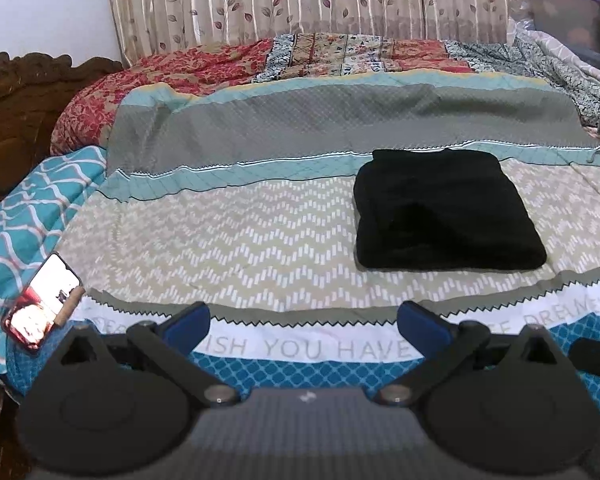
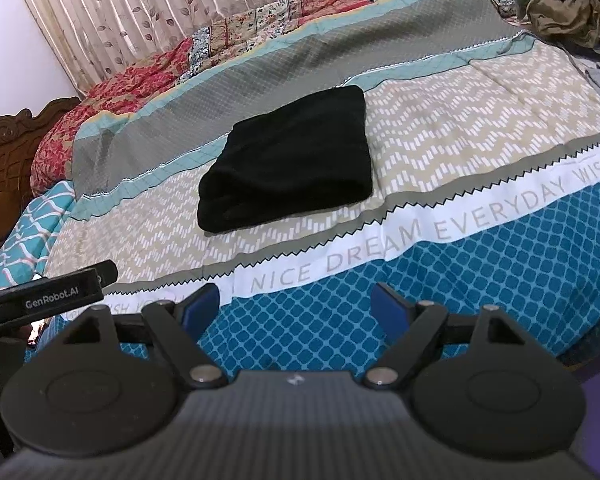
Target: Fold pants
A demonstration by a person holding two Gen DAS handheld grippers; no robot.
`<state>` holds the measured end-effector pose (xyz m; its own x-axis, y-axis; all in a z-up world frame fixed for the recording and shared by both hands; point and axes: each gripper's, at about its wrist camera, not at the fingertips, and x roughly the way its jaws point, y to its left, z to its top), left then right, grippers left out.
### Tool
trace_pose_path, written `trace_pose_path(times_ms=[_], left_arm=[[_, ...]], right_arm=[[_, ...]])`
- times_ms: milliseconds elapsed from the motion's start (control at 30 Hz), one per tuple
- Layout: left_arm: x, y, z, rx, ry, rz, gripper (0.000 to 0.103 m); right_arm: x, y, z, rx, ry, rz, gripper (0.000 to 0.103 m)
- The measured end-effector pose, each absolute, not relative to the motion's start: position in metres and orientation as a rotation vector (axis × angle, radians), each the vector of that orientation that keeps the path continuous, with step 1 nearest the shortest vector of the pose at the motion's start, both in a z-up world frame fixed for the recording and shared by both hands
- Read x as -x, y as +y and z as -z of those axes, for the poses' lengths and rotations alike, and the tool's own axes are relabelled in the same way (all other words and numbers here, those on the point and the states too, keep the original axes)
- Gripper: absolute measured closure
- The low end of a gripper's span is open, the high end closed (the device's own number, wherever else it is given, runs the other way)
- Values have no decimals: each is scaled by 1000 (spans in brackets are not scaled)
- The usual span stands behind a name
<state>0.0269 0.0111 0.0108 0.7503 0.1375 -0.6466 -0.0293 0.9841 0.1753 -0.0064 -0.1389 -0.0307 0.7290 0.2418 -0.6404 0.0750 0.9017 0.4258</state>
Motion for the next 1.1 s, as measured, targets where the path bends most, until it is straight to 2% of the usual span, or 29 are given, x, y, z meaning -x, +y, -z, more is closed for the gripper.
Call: trace_pose_path(times_ms=[533,1100], left_arm=[[-29,14,-14,-146,729,-110,0],[-31,-4,-4,-144,858,-56,0]], right_arm=[[9,-147,33,-477,746,-97,18],[15,-159,34,-511,731,-99,18]])
